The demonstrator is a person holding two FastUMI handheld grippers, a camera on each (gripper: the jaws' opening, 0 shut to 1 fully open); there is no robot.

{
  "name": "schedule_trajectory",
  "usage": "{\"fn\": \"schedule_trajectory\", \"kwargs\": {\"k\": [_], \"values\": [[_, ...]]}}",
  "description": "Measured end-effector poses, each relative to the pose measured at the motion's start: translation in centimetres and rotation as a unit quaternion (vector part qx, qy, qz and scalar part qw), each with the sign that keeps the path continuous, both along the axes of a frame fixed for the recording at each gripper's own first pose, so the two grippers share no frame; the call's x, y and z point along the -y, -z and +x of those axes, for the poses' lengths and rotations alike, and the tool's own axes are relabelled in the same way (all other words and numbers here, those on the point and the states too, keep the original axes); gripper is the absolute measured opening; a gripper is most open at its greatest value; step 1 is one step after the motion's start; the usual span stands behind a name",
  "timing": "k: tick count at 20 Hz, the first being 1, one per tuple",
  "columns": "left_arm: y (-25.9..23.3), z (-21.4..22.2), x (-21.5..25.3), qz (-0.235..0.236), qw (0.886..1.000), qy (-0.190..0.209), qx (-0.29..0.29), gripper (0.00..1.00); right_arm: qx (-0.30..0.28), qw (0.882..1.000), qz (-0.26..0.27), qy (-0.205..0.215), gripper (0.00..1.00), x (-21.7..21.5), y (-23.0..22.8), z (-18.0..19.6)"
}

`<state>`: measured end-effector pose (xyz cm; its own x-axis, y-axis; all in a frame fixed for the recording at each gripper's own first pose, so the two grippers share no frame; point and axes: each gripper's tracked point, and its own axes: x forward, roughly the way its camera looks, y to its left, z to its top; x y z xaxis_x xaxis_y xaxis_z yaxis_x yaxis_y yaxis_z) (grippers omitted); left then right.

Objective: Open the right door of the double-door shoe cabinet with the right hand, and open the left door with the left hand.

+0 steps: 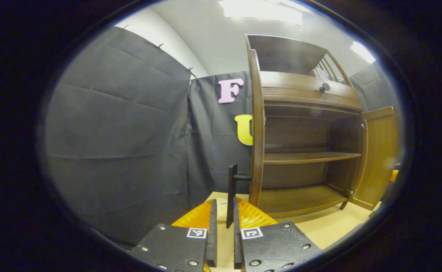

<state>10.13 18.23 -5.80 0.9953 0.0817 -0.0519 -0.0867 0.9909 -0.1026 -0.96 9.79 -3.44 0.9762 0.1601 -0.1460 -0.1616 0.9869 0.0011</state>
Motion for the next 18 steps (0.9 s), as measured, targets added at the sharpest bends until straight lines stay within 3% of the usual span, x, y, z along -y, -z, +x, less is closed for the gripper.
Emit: {"fn": "schedule_trajectory", "kwargs": {"k": [4,6,7,12,13,14,18], "values": [[-1.6,-3.2,1.5,0.003,1.0,0.0,0.01,0.12,0.012,1.0,-0.011,0.001,0.95,2.1,-1.3,-1.5],[-2.6,-5.6,2.8,0.003,1.0,0.0,0.016,0.18,0.022,1.0,-0.022,0.003,0.95,3.1,-2.0,-2.3],[-3.2,-6.8,3.4,0.004,1.0,0.0,0.018,0.12,0.027,0.999,-0.025,0.003,0.94,3.7,-2.4,-2.9],[-5.8,-11.6,7.0,0.006,1.0,0.007,0.029,0.12,0.043,0.999,-0.022,0.009,0.95,6.2,-3.9,-6.5],[-6.5,-12.0,7.1,0.008,0.999,0.009,0.031,0.18,0.043,0.999,-0.018,0.011,0.94,6.8,-4.1,-7.1],[-6.9,-13.0,7.7,0.01,0.999,0.013,0.033,0.12,0.044,0.999,-0.015,0.014,0.94,7.4,-4.2,-7.8],[-7.6,-16.9,9.5,0.015,0.999,0.016,0.037,0.16,0.048,0.998,-0.005,0.03,0.95,9.8,-4.8,-10.1]]}}
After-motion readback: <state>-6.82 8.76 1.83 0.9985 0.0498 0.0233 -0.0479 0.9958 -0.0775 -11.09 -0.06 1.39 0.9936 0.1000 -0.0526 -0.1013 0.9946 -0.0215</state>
